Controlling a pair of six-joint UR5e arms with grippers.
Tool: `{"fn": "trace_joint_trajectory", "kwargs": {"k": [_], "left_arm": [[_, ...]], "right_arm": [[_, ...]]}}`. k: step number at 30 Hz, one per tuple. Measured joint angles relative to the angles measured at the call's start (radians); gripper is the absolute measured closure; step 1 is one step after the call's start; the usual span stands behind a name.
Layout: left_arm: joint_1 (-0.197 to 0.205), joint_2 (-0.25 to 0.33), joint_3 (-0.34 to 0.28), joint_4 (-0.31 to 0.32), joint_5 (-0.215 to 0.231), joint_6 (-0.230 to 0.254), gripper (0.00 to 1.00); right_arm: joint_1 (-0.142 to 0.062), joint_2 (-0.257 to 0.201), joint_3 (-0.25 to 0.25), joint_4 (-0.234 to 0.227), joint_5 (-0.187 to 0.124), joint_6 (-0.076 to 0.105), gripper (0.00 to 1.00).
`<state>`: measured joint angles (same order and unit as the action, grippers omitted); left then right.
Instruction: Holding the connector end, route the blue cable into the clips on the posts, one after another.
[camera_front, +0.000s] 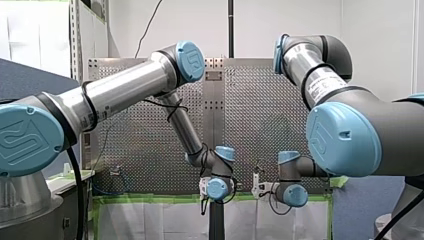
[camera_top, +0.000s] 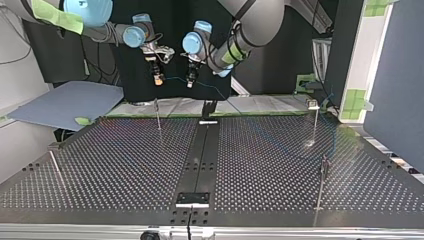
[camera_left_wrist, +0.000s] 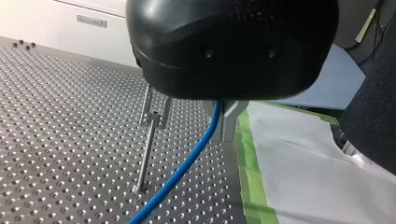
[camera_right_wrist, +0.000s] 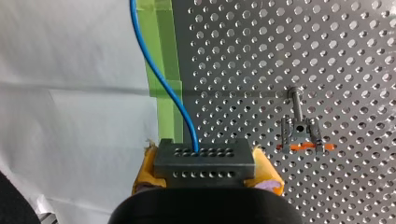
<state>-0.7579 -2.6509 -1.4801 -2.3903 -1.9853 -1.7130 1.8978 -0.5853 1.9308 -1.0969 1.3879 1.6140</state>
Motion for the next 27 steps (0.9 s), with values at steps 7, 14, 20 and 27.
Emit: {"fn": "trace_joint_trajectory", "kwargs": {"k": [7,14,20,27], "left_arm": [[-0.008,-0.025,0.057,-0.033,0.0,-0.002,1.0],[-0.004,-0.044,0.105,-0.066,0.006,-0.003,1.0],[0.002,-0.045,0.126,-0.069,-0.001,-0.003,1.0],[-0.006,-0.076,0.166,-0.096,-0.001,-0.004,1.0]], "right_arm": [[-0.037,-0.001,0.005,-0.005,-0.051,-0.001,1.0],[-0.085,-0.004,0.012,-0.029,-0.077,-0.001,1.0],[-0.14,-0.006,0.026,-0.056,-0.126,-0.023,1.0],[-0.208,-0.007,0.001,-0.014,-0.187,-0.08,1.0]]}}
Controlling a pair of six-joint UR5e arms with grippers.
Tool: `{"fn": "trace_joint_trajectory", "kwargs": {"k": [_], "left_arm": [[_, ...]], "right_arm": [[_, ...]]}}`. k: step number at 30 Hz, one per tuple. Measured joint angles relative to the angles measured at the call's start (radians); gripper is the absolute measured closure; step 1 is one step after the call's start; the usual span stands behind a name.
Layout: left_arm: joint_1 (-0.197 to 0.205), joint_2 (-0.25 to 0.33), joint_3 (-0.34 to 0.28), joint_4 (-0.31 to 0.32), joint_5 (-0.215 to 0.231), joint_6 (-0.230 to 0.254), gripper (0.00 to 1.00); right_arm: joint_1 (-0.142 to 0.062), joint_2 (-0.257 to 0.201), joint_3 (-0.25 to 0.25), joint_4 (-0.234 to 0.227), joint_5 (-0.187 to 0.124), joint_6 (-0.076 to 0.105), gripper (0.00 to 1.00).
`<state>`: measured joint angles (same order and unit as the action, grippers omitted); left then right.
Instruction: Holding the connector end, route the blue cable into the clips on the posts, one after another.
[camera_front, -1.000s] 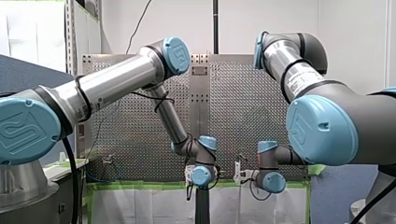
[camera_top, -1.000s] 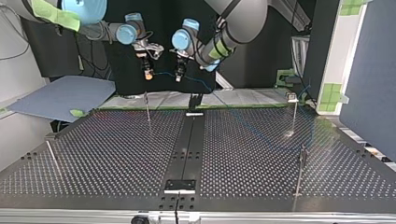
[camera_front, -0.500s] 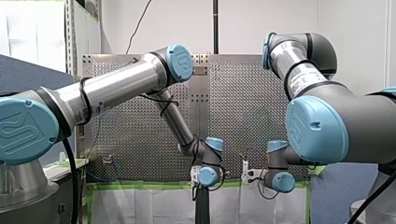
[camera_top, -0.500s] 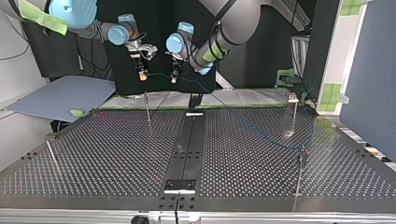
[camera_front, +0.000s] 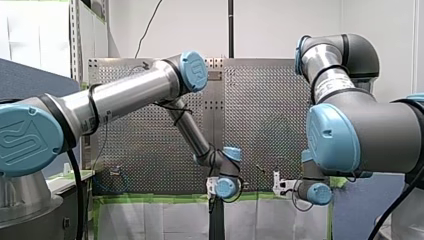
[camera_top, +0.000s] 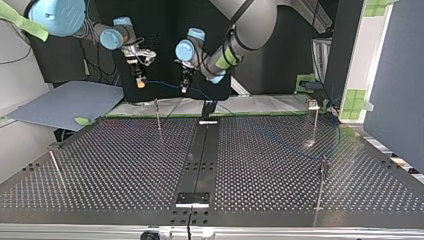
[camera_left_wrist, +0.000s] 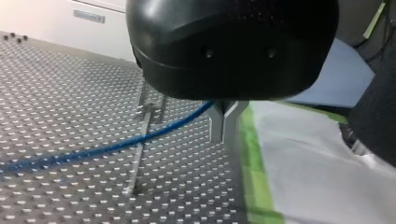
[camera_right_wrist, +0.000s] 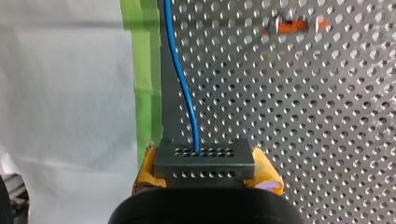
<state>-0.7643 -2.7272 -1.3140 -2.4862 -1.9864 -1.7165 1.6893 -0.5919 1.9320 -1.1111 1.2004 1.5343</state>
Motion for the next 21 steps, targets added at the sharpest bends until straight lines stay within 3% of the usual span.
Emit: {"fn": "trace_joint_trajectory", "kwargs": {"k": [5,9,12,21], "left_arm": [[-0.003,-0.04,0.047,-0.028,0.006,-0.007,1.0],[-0.004,-0.047,0.082,-0.032,0.009,-0.01,1.0],[-0.005,-0.048,0.106,-0.032,0.009,-0.012,1.0],[-0.006,-0.049,0.135,-0.034,0.005,-0.024,1.0]], "right_arm": [[-0.013,0.0,-0.026,0.036,-0.013,-0.037,1.0],[-0.007,0.0,-0.047,0.073,-0.017,-0.074,1.0],[0.001,0.0,-0.057,0.101,-0.017,-0.09,1.0],[0.02,-0.001,-0.085,0.157,-0.015,-0.084,1.0]]}}
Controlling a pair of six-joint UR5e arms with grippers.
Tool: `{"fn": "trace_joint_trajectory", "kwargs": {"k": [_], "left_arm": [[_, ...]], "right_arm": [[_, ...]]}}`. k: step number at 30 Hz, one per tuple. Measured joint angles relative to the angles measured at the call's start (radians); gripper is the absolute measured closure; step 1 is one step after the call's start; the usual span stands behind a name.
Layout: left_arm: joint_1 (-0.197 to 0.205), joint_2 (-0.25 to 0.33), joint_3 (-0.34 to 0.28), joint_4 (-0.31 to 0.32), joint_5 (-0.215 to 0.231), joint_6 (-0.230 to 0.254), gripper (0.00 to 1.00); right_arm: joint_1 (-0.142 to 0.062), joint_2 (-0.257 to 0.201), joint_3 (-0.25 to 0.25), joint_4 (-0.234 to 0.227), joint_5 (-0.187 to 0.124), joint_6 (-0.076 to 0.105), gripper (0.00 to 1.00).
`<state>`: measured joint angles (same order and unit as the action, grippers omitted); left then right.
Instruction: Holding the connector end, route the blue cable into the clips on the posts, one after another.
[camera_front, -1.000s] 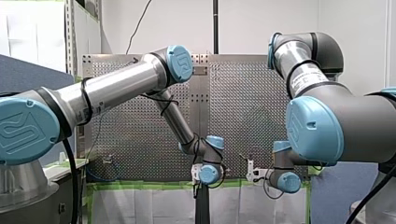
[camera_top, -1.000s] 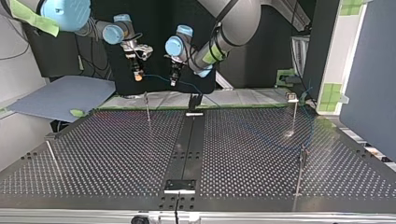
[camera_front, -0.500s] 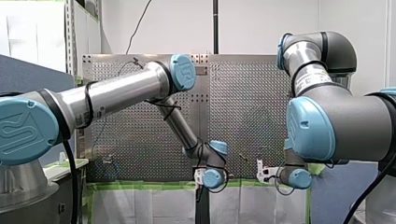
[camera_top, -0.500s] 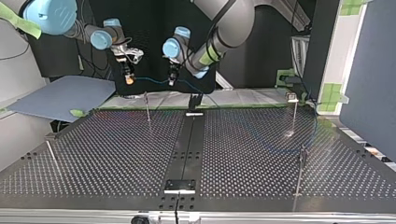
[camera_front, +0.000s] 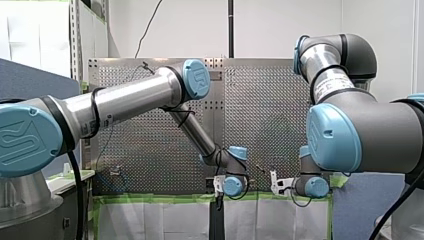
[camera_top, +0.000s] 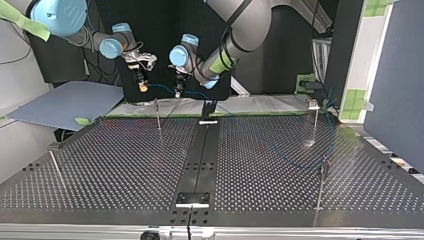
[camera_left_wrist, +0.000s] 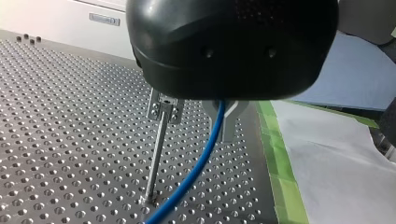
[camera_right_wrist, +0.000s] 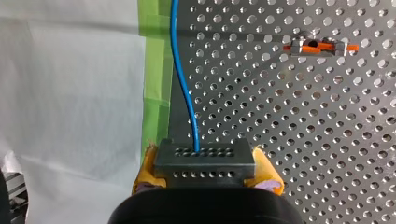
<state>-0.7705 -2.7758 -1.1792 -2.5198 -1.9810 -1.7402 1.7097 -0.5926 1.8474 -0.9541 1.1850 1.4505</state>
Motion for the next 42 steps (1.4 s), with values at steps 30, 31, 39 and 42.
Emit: {"fn": "trace_joint_trajectory", "kwargs": {"k": [30,31,39,42], "left_arm": [[0.007,-0.023,0.06,-0.036,0.079,-0.079,1.0],[0.007,-0.023,0.06,-0.036,0.076,-0.081,1.0],[0.005,-0.023,0.062,-0.026,0.062,-0.085,1.0],[0.005,-0.023,0.066,-0.02,0.068,-0.09,1.0]], "right_arm": [[-0.062,0.001,-0.053,-0.076,-0.165,0.138,1.0],[-0.066,0.001,-0.054,-0.075,-0.168,0.139,1.0],[-0.091,0.001,-0.058,-0.078,-0.191,0.151,1.0],[-0.097,0.001,-0.066,-0.072,-0.193,0.147,1.0]]}}
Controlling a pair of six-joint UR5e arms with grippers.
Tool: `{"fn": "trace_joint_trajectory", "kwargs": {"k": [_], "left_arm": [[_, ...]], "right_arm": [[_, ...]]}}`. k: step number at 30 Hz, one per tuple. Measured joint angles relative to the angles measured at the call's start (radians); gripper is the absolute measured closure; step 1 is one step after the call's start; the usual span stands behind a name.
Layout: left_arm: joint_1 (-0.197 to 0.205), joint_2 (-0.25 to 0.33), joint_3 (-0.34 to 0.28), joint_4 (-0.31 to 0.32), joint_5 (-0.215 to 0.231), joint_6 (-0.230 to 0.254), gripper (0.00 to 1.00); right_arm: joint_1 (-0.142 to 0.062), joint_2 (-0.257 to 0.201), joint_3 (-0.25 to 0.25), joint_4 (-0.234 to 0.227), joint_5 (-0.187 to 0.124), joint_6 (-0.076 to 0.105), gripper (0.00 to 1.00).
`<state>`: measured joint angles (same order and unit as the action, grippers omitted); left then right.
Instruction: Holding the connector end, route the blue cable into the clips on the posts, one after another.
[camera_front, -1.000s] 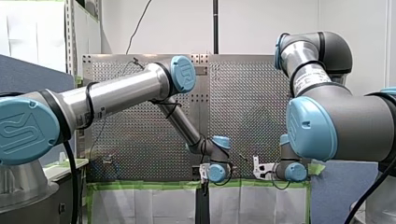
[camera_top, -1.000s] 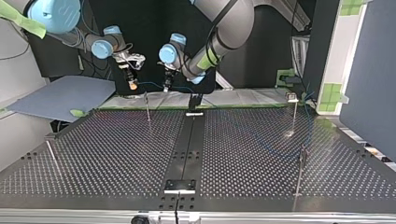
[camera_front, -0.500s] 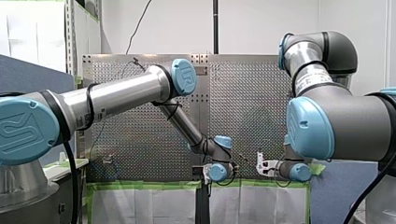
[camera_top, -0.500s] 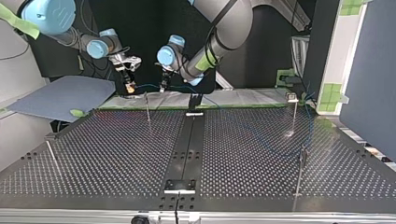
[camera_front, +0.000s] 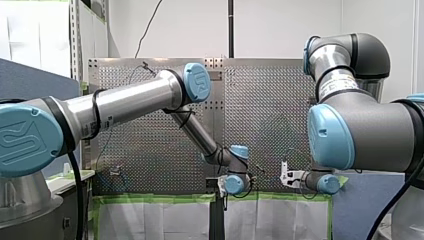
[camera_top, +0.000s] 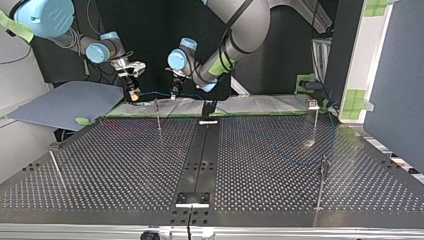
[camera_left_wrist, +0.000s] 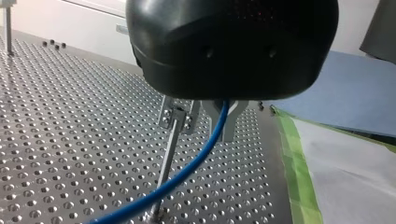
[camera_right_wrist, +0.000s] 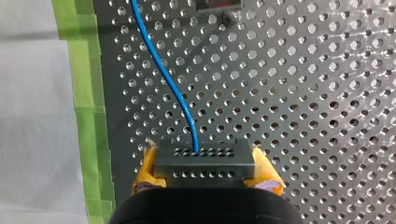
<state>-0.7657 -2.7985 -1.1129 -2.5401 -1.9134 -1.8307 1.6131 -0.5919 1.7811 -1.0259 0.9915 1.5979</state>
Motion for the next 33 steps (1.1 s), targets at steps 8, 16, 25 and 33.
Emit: {"fn": "trace_joint_trajectory", "kwargs": {"k": [8,16,25,33], "left_arm": [[-0.012,0.0,0.028,0.001,0.039,-0.021,1.0],[-0.017,-0.002,0.054,-0.001,0.052,-0.03,1.0],[-0.01,-0.003,0.07,-0.023,0.051,-0.037,1.0],[-0.006,-0.003,0.07,-0.03,0.058,-0.038,1.0]], "right_arm": [[-0.012,0.0,-0.01,0.012,-0.008,-0.001,1.0],[-0.019,0.0,-0.026,0.02,-0.019,0.001,1.0],[-0.03,0.0,-0.041,0.032,-0.032,0.002,1.0],[-0.036,0.0,-0.066,0.043,-0.033,0.011,1.0]]}}
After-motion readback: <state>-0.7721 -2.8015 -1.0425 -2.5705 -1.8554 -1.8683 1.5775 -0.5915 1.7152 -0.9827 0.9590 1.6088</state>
